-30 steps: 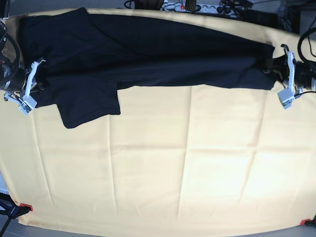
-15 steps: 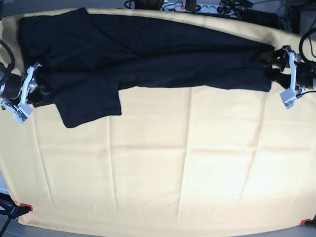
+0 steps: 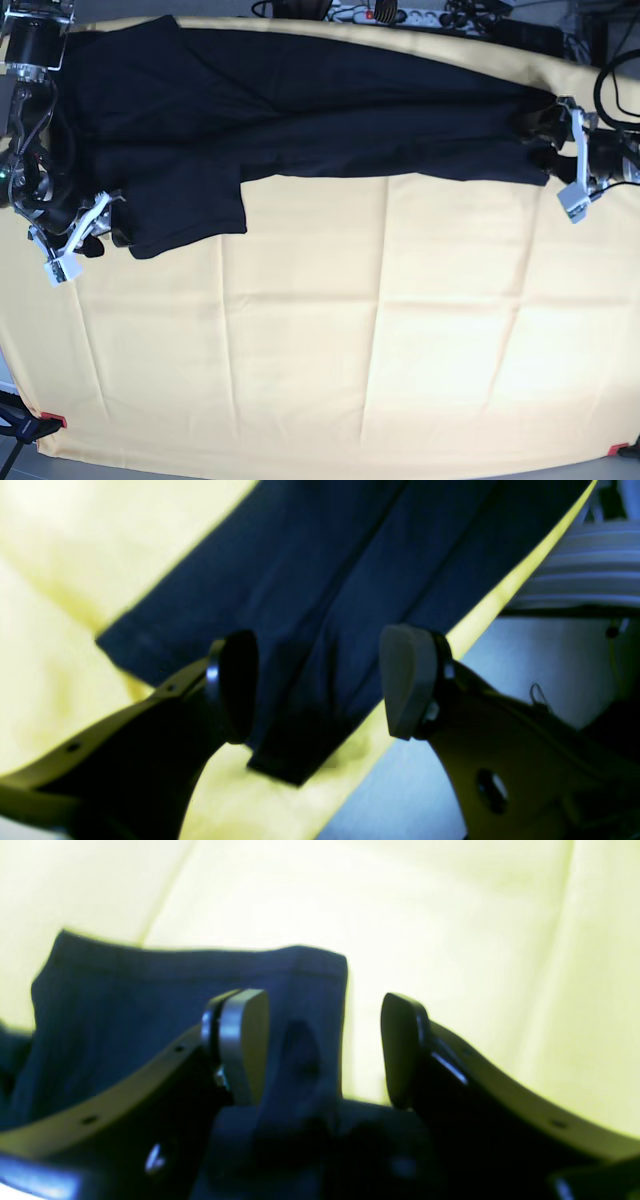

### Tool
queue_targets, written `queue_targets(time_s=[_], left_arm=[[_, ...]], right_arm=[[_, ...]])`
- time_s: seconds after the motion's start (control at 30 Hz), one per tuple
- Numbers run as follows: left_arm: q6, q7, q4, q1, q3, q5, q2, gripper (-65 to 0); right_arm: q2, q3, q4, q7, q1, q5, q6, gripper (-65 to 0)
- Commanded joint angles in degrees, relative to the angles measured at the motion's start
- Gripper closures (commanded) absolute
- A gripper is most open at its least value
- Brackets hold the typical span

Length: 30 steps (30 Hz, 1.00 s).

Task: Fold the T-shirt properly
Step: 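Move the right gripper along the folded strip toward the collar end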

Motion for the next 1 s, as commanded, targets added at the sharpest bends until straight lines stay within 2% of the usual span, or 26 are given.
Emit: queue_targets(time_s=[0.0,0.07,0.23,0.33,0.47,0.57,0.63,0.7,0.73,0.83,0.9,0.97], left_arm=[[-0.41,-0.39,0.5,-0.66,-0.87,-0.76,-1.27,-40.3],[-0.41,-0.42,0.5,-0.63,-0.87,-0.81,-0.83,-40.3],[-0.41,-1.07,0.5,-0.66,-0.87,-0.76,-0.81,-40.3],[-0.41,-1.07,0.5,-0.66,-0.87,-0.76,-0.81,-40.3],[-0.41,-2.1,0.5,-0.66,-0.87,-1.03,-0.79,-40.3],[-0.41,-2.75,0.5,-0.66,-0.87,-1.01,-0.79,-40.3],[-0.41,-2.75,0.5,-0.66,-0.87,-0.98,-0.81,-40.3],[-0.41,-2.75,0.5,-0.66,-0.87,-0.98,-0.81,-40.3],[-0.41,-2.8,0.5,-0.66,-0.87,-0.98,-0.81,-40.3],[-0.41,-2.78,0.5,-0.66,-0.87,-0.98,-0.81,-40.3],[-0.41,-2.8,0.5,-0.66,-0.87,-1.01,-0.81,-40.3],[-0.41,-2.78,0.5,-0.66,-0.87,-0.96,-0.79,-40.3]], right_arm=[[0.57,0.37,-1.73,0.59,2.08,0.76,-0.2,-37.6],[-0.46,0.37,-7.34,-1.05,4.66,2.16,0.24,-37.6],[-0.76,0.39,-16.72,-9.77,9.11,12.61,5.9,-37.6],[-0.87,0.37,-18.03,-9.88,9.2,14.19,7.82,-37.5],[-0.92,0.28,-18.01,-10.1,9.22,15.02,8.0,-36.0],[-0.92,0.26,-17.94,-14.71,9.22,22.32,8.52,-27.4],[-0.9,0.28,-17.49,-18.01,9.25,27.23,8.52,-15.1],[-0.76,0.28,-15.91,-19.06,9.22,28.55,8.52,-2.1],[-0.74,0.28,-14.75,-19.02,9.22,28.52,8.52,0.0],[-0.57,0.28,-9.94,-19.3,9.2,28.55,8.52,0.0],[-0.57,0.28,-5.68,-21.42,8.85,28.65,8.52,0.0],[-0.24,0.28,-0.92,-23.52,7.08,31.58,8.52,0.0]])
